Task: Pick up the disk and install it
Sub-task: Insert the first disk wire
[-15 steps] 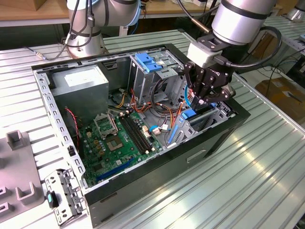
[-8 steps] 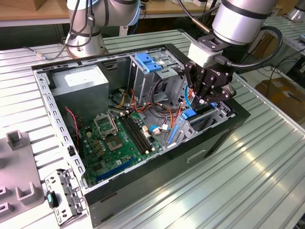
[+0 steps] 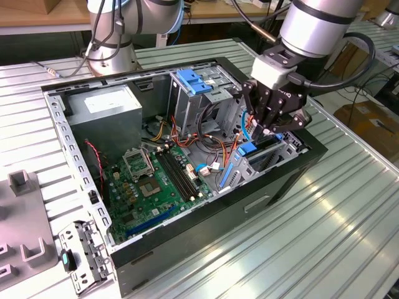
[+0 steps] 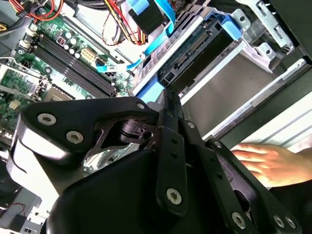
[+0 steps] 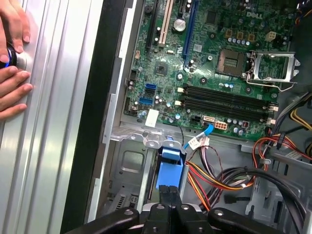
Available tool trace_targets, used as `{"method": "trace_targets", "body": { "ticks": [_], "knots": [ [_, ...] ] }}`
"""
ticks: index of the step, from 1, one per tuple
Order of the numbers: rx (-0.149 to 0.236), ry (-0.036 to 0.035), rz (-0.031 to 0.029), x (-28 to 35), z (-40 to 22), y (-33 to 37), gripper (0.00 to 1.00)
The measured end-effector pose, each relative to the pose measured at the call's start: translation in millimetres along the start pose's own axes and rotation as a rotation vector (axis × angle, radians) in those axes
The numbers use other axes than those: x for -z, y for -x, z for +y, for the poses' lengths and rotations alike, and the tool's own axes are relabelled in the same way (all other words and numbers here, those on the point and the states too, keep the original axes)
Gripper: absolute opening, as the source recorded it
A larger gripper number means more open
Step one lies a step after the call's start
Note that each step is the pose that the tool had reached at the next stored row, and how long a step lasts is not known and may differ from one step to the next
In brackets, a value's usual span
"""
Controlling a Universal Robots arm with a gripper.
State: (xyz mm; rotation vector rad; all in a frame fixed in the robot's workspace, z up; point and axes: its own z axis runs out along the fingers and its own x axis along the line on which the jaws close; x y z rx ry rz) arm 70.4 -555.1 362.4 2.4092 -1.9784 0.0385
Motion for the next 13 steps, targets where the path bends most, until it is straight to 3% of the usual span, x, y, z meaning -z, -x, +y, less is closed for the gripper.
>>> {"method": "trace_targets", "body": {
  "ticks": [4,9,13],
  "knots": [
    [0.002,0.0004,-0.0003,1.6,-0.6,-0.2,0.11],
    [0.009,0.0004,0.0000,1.7,-15.9,-3.1,0.11],
    [0.014,0.0003,-0.0001,1.5,-20.9,-4.0,0.11]
  ]
}}
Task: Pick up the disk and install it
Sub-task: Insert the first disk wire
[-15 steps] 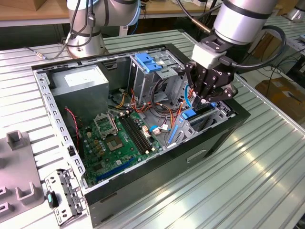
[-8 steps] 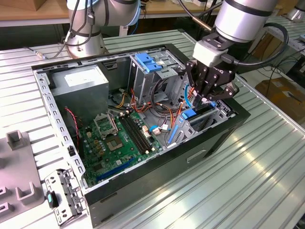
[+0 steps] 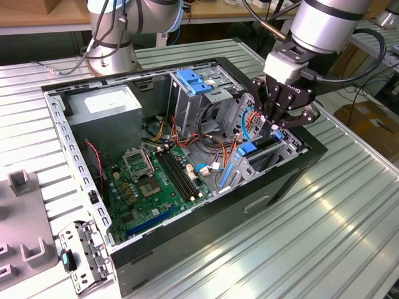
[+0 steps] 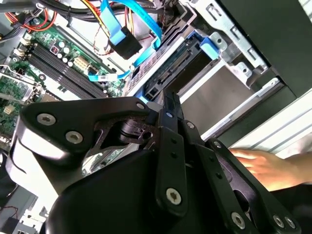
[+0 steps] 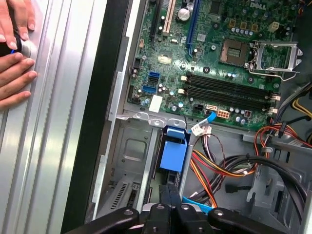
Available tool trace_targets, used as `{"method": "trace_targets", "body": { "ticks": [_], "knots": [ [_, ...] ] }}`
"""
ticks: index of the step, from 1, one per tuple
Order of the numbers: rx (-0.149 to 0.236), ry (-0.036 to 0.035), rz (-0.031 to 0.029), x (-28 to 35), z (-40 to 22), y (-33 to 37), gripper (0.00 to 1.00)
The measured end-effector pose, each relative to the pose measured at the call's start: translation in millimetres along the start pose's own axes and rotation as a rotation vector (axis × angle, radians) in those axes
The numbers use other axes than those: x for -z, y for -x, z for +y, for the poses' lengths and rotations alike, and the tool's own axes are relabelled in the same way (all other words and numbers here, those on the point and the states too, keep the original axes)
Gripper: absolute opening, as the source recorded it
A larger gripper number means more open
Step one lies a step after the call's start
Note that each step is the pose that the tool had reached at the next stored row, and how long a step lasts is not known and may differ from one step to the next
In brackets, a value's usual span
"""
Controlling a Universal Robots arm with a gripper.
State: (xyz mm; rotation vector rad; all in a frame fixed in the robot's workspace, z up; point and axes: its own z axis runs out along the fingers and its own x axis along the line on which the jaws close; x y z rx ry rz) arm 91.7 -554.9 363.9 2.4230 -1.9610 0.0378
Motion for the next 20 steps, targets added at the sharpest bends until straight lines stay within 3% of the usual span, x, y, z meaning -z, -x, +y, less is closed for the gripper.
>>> {"method": "trace_targets", "body": {
  "ticks": [15,20],
  "knots": [
    [0.005,-0.0002,0.0002,0.1,-0.2,-0.1,0.11],
    [0.052,-0.0018,0.0003,4.2,-0.2,-0.3,0.11]
  ]
}}
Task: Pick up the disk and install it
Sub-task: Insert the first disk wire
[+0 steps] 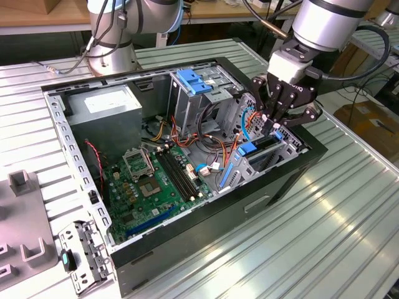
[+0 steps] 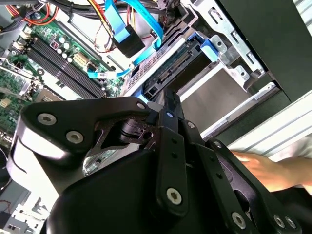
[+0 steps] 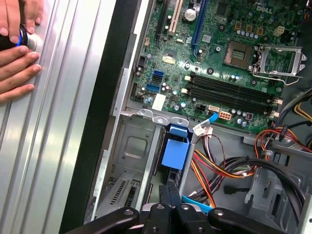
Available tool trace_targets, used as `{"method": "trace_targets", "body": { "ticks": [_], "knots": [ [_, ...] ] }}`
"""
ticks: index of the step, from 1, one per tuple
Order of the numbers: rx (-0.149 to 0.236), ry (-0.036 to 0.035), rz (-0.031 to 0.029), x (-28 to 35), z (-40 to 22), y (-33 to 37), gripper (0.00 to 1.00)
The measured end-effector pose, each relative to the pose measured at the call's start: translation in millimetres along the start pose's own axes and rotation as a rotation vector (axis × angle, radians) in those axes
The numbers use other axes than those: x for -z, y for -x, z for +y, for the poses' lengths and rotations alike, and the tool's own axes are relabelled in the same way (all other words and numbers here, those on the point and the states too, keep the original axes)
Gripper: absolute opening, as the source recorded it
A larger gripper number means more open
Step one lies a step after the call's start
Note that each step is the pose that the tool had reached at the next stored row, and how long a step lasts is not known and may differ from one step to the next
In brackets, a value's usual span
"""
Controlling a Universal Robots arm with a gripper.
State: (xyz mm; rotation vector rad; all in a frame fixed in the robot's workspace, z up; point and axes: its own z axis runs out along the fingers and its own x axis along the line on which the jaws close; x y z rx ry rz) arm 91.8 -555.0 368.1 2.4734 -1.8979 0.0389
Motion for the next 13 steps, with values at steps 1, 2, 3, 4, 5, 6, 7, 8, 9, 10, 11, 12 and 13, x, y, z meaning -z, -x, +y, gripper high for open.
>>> {"method": "trace_targets", "body": {
  "ticks": [1,2,3,4,5,6,7,8,9,10,11,12,13],
  "knots": [
    [0.005,-0.0002,0.0000,1.0,0.0,0.0,0.11],
    [0.010,-0.0003,0.0000,1.8,0.0,-0.1,0.11],
    [0.016,-0.0006,0.0000,2.8,0.0,-0.1,0.11],
    [0.020,-0.0007,-0.0001,3.5,0.0,-0.1,0.11],
    [0.028,-0.0010,0.0000,4.9,0.0,-0.2,0.11],
    [0.029,-0.0011,-0.0001,4.9,-0.1,-0.2,0.11],
    [0.030,-0.0011,-0.0001,4.9,-0.5,-0.3,0.11],
    [0.030,-0.0010,0.0002,5.1,-2.1,-0.6,0.11],
    [0.031,-0.0009,0.0001,5.0,-4.7,-1.2,0.11],
    [0.031,-0.0008,0.0001,5.0,-7.3,-1.8,0.11],
    [0.032,-0.0007,0.0000,5.0,-9.0,-2.1,0.11],
    [0.032,-0.0006,-0.0001,5.0,-10.5,-2.4,0.11],
    [0.032,-0.0004,0.0000,5.0,-12.6,-2.8,0.11]
  ]
}}
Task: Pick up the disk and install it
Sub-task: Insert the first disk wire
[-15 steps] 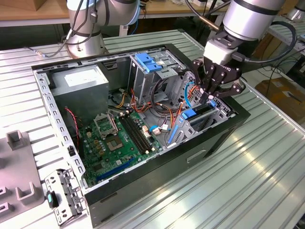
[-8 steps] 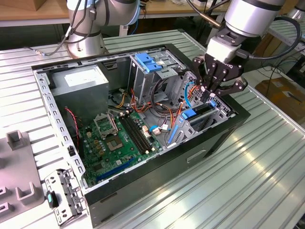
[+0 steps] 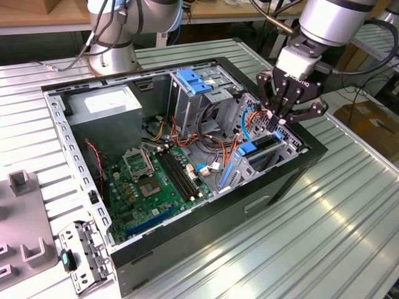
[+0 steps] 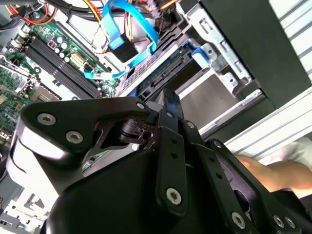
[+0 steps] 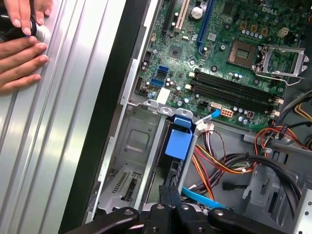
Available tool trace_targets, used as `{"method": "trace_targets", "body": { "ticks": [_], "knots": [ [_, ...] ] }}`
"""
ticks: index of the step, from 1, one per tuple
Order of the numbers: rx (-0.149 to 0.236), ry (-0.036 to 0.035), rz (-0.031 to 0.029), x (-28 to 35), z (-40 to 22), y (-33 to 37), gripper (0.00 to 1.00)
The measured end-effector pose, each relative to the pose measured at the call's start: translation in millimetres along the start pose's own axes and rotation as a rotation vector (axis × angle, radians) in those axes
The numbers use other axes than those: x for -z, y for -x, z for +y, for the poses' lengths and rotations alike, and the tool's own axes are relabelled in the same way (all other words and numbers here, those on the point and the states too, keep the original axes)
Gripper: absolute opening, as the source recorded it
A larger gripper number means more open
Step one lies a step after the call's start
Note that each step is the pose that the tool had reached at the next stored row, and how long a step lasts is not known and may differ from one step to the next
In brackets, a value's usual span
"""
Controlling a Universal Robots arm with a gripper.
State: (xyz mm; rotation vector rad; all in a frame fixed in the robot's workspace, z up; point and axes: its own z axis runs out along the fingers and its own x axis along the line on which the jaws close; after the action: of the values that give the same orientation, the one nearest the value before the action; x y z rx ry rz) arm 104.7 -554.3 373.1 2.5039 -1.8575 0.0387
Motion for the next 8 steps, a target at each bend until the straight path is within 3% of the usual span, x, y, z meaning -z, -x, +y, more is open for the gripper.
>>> {"method": "trace_targets", "body": {
  "ticks": [8],
  "knots": [
    [0.002,0.0011,-0.0003,-0.1,-14.8,-3.4,0.11]
  ]
}}
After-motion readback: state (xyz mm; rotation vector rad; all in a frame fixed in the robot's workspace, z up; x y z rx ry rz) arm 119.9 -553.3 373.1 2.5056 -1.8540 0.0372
